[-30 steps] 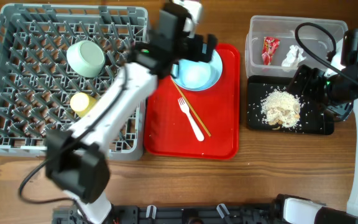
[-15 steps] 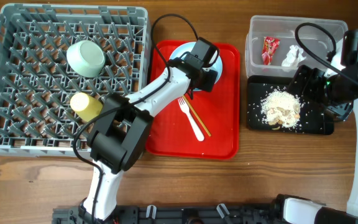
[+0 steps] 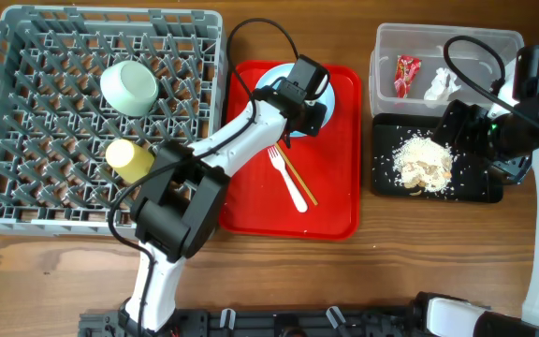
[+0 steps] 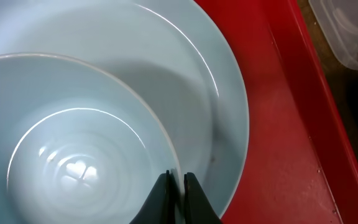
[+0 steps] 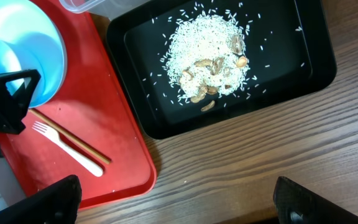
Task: Sort waste into correct bins and load items into the dishwasher rack
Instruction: 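Grasp the blue bowl on the white plate with the left gripper, then place the blue bowl in the dish rack with the left gripper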
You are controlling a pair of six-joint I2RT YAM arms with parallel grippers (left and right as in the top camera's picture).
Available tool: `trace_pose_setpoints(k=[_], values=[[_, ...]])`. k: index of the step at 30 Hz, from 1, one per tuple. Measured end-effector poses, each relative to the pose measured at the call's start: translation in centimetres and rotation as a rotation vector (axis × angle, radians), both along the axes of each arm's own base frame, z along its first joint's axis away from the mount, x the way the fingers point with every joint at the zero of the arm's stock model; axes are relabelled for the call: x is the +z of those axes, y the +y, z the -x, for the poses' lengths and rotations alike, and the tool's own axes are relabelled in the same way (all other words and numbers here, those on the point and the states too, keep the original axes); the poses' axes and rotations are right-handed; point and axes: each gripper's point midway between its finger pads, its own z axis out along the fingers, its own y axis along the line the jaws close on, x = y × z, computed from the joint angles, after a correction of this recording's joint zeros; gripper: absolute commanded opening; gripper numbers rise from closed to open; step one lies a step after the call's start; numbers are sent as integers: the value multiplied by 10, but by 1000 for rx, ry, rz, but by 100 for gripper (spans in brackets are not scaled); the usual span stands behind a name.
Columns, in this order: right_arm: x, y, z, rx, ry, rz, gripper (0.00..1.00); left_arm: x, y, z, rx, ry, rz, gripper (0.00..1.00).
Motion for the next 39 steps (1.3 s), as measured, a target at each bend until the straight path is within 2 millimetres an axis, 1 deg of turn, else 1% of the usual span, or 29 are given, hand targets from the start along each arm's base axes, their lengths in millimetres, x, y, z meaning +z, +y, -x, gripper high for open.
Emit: trace_pose_setpoints(k=[1,3,6,9,11,12,13,15,16,18,20,21,22,24,26,27,30,34,37,39], values=[[0,0,0,0,0,0,100,4,0,0,0,-2,3,4],[0,0,0,0,0,0,100,19,0,0,0,-20,20,4],[0,0,0,0,0,0,100,62,-2,-1,-7,-77,82,4],[0,0,0,0,0,0,100,111,4,-4,-5,-140,157,4],[0,0,0,0,-1,0,100,145,18,-9,7,-179,218,4],[0,0,0,0,-1,0,100,154,23,-11,13,-188,236,4],[0,0,0,0,-1,0,100,167,33,-14,20,-195,270,4],[0,0,0,0,-1,0,100,187,56,-24,45,-209,333,4],[0,0,0,0,-1,0,100,197,75,-32,74,-218,364,4],[0,0,0,0,-1,0,100,208,100,-42,80,-211,443,4],[0,0,0,0,-1,0,99,214,130,-51,102,-196,508,4],[0,0,0,0,-1,0,100,219,154,-56,119,-183,560,4],[0,0,0,0,-1,0,100,223,174,-59,137,-178,598,4],[0,0,0,0,-1,0,100,224,195,-61,152,-156,654,4],[0,0,0,0,-1,0,100,219,210,-64,153,-119,723,4],[0,0,0,0,-2,0,100,213,217,-67,150,-95,759,4],[0,0,0,0,-2,0,100,201,228,-76,140,-61,836,4],[0,0,0,0,-2,0,100,173,242,-85,181,30,913,4],[1,0,0,0,-2,0,100,157,248,-87,204,75,937,4],[1,0,0,0,-2,0,100,148,248,-88,210,99,947,4]])
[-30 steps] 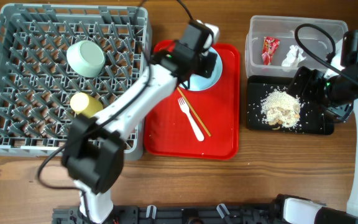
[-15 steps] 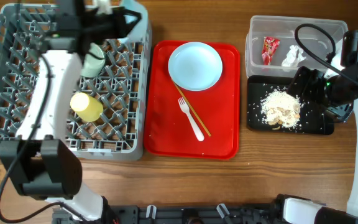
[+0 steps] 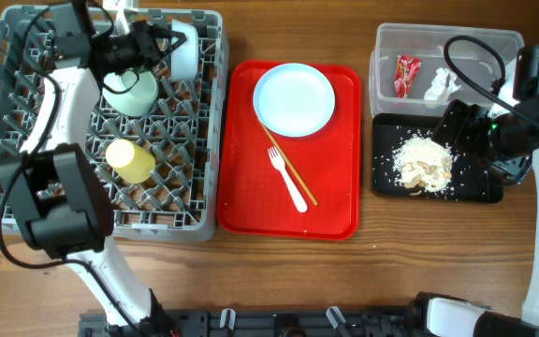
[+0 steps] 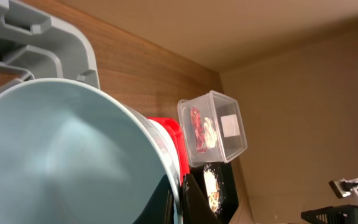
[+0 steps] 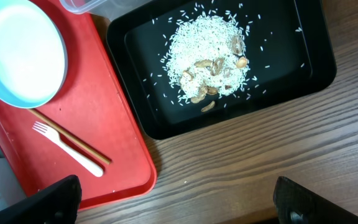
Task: Sort waste into correct bins and load items into the dishwasher rack
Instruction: 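Place the blue bowl in the dish rack with the left gripper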
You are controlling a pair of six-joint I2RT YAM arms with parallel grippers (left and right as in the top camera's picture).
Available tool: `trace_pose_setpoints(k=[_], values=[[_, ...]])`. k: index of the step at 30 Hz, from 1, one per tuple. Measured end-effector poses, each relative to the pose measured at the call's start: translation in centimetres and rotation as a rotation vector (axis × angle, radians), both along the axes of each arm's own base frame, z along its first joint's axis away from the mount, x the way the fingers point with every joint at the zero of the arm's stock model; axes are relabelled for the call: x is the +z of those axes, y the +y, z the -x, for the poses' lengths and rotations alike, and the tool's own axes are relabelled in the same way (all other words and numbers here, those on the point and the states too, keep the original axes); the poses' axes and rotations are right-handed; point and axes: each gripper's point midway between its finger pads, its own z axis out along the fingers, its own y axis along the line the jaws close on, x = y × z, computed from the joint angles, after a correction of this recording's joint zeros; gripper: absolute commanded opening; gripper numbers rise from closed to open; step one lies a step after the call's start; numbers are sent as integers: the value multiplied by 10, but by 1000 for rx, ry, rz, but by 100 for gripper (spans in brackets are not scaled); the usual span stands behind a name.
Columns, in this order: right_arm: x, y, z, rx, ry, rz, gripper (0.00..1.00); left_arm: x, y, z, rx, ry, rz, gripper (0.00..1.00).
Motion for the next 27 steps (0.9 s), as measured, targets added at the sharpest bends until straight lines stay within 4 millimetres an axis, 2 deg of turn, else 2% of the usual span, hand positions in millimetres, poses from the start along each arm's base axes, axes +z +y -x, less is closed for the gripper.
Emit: trace_pose_setpoints(k=[7,9,10,12,13,14,17,18,22,27], values=[[0,0,0,0,0,0,100,-6,-1,-1,-31,-1,40,4],[0,0,0,0,0,0,100,-5,6,-2,-19,-5,41,4],[0,0,0,0,0,0,100,-6,11,-3,-8,-5,40,12],[0,0,0,0,0,0,100,-7,28,-6,32,-3,29,14],[0,0,0,0,0,0,100,-11,39,-9,71,9,14,20],[0,0,0,0,0,0,100,-16,50,-11,103,16,0,32],[0,0,0,0,0,0,100,-27,74,-16,172,36,-26,95],[0,0,0,0,1,0,100,-28,80,-18,189,35,-33,100],[0,0,0,0,1,0,100,-25,94,-21,218,10,-43,100],[0,0,0,0,0,0,100,-12,99,-24,228,-48,-59,100]])
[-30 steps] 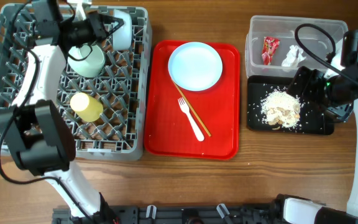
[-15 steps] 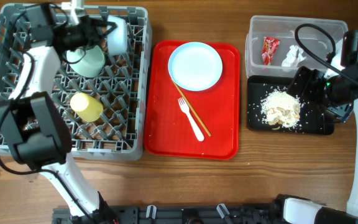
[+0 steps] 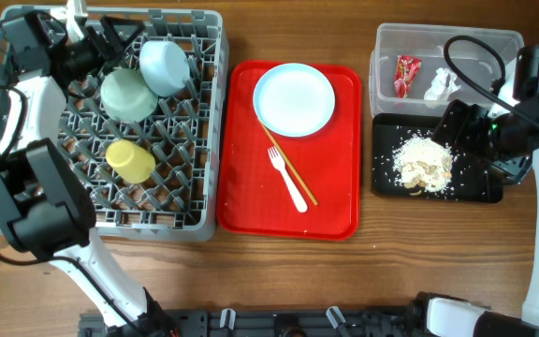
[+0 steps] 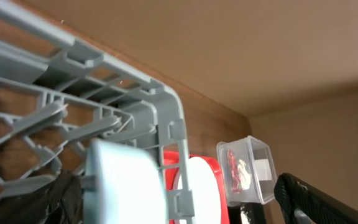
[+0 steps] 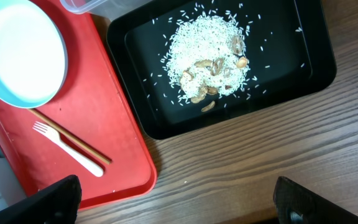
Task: Sort waste into correct bins and load items into the dishwasher rack
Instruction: 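Place the blue bowl in the dish rack with the left gripper, then grasp the white fork on the red tray with the left gripper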
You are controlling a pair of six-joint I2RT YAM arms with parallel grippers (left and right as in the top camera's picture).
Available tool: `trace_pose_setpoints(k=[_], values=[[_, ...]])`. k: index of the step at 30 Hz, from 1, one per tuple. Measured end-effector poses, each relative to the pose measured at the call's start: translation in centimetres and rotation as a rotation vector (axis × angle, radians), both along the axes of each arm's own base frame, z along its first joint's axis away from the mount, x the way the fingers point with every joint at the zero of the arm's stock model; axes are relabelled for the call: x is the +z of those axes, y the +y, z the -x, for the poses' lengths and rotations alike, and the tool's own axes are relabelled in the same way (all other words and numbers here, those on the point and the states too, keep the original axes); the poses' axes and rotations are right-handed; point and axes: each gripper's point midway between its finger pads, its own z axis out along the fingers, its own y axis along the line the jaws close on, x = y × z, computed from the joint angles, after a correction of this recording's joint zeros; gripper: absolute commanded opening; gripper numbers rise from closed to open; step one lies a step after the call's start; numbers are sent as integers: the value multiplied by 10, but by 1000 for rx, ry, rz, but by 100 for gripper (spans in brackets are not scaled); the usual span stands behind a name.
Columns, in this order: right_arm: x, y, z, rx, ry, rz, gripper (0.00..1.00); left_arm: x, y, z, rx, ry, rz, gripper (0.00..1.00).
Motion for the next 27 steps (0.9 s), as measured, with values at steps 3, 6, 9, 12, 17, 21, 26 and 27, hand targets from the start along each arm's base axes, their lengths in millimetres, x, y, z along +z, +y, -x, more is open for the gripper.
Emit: trace_pose_setpoints(k=[3,6,9,12,17,21,26,27], values=[[0,0,0,0,0,0,100,34,-2,6,2,-57,-23,100],[0,0,0,0,-1,0,100,75,-13,24,18,-74,-53,100],[0,0,0,0,-1,0,100,91,-42,41,19,-37,-112,100],[0,0,0,0,0,0,100,80,-92,56,-18,42,-212,100],[0,0,0,0,-1,0,100,36,-182,95,-139,178,-434,100],[0,0,0,0,0,0,100,9,-226,143,-205,332,-542,100],[0,0,0,0,0,0,100,-24,-242,188,-124,551,-615,100],[0,0,0,1,0,0,100,-33,-244,195,-111,585,-622,100]])
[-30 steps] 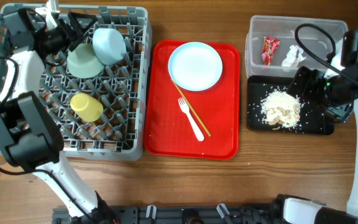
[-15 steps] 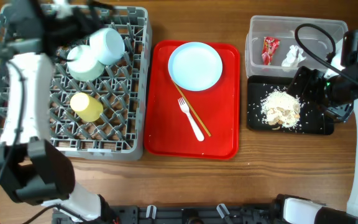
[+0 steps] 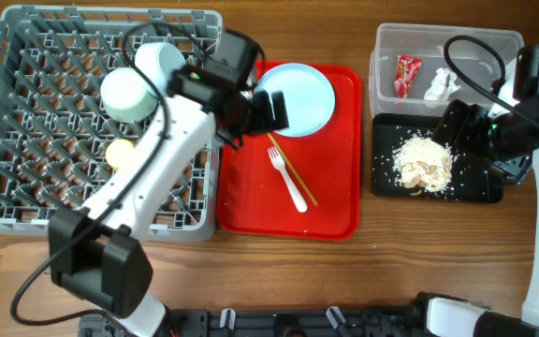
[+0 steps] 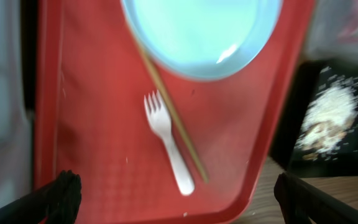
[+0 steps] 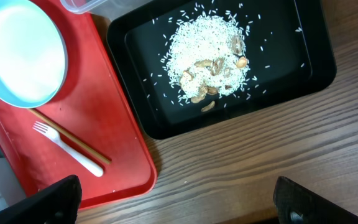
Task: Sort waste into correct bins and load items into the dishwasher rack
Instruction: 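Grasp the white fork on the red tray with the left gripper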
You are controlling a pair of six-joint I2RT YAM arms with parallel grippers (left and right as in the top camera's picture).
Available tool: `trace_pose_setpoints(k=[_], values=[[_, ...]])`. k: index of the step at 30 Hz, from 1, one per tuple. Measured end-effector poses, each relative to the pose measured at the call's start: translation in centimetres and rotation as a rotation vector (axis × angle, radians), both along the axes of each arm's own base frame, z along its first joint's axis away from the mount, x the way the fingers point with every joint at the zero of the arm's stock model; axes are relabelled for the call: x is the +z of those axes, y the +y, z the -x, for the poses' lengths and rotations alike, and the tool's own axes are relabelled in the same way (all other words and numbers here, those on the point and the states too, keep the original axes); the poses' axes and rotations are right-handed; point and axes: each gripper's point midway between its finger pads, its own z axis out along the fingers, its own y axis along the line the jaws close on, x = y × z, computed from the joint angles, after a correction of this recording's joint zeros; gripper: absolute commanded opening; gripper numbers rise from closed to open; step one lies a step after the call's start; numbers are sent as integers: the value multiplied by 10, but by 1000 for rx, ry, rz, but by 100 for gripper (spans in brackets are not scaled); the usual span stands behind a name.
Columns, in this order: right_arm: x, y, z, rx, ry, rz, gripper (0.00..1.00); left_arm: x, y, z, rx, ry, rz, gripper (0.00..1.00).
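The light blue plate (image 3: 299,97) lies at the back of the red tray (image 3: 330,213), with a white fork (image 3: 288,178) and a brown chopstick (image 3: 293,174) in front of it. My left gripper (image 3: 255,112) hovers open over the tray's back left, holding nothing; its wrist view looks down on the plate (image 4: 201,31), fork (image 4: 166,142) and chopstick (image 4: 169,118). A pale blue bowl (image 3: 160,62) rests in the grey dishwasher rack (image 3: 26,220) beside a green cup (image 3: 124,95) and a yellow cup (image 3: 120,153). My right gripper (image 5: 185,208) stays open above the table's edge near the black tray (image 5: 303,81).
The black tray (image 3: 386,183) holds a heap of rice and peanuts (image 3: 422,161). Behind it a clear bin (image 3: 386,89) contains a red wrapper (image 3: 407,74) and crumpled white tissue (image 3: 440,84). The left arm spans the rack's right edge.
My left gripper has moved from the rack's back left corner to above the red tray's back left, beside the plate, still open. The bowl remains in the rack. The right arm is unchanged.
First my left gripper was shut on the rim of the bowl, which sat on the plate. Then it held the bowl over the back of the rack. Then the bowl lay in the rack with the gripper open beside it. Now the gripper is over the tray.
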Motion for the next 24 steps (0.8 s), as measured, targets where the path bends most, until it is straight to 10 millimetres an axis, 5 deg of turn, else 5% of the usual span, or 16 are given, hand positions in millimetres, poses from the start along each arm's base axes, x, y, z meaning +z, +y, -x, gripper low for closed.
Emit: trace_pose_setpoints(k=[8,16,24], values=[[0,0,0,3,2,1,100,-86,-19,31,37,92,-185,100],[0,0,0,22,1,6,100,-126,-28,44,15,104,-314,93],[0,0,1,25,1,6,100,-141,-21,50,40,139,-345,72]])
